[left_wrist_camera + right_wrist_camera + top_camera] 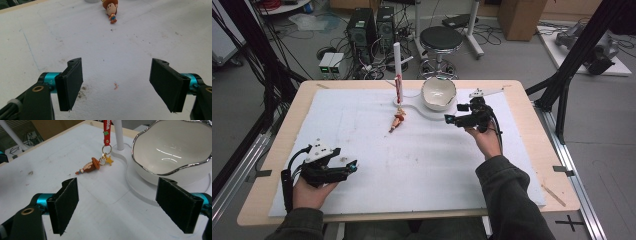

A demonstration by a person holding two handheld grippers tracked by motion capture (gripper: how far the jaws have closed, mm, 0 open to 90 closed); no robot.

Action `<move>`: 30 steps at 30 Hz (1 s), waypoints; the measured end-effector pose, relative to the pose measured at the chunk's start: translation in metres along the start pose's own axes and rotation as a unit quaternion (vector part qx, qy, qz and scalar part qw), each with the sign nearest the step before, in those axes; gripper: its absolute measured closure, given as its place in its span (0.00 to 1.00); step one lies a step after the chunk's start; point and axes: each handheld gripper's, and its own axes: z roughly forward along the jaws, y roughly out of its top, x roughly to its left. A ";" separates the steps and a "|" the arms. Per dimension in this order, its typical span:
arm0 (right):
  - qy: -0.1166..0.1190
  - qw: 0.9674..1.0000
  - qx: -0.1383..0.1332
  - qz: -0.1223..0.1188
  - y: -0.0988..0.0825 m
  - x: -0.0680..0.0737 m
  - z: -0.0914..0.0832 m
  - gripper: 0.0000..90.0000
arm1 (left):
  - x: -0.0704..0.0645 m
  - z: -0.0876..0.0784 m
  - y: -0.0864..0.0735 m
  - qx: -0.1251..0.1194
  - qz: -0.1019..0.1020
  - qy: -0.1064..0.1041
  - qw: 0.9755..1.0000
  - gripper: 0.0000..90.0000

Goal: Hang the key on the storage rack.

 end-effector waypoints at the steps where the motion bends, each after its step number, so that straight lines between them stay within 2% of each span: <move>1: 0.001 1.000 0.002 0.003 -0.001 0.001 -0.001 0.20 | 0.000 0.000 0.000 0.000 -0.001 0.000 1.000 0.30; 6: -0.004 1.000 0.001 0.001 -0.009 -0.001 -0.006 0.19 | 0.000 0.000 0.000 -0.001 -0.002 0.000 1.000 0.30; 18: -0.008 1.000 0.000 0.013 -0.023 -0.003 -0.018 0.17 | 0.000 0.000 0.000 0.000 -0.003 0.001 1.000 0.30; 23: -0.012 1.000 -0.004 0.005 -0.023 -0.001 -0.024 0.16 | 0.001 -0.001 -0.001 -0.001 -0.004 0.003 1.000 0.30; 30: -0.015 1.000 0.005 -0.002 -0.025 0.003 -0.027 0.15 | 0.001 -0.002 -0.001 -0.001 -0.004 0.002 1.000 0.30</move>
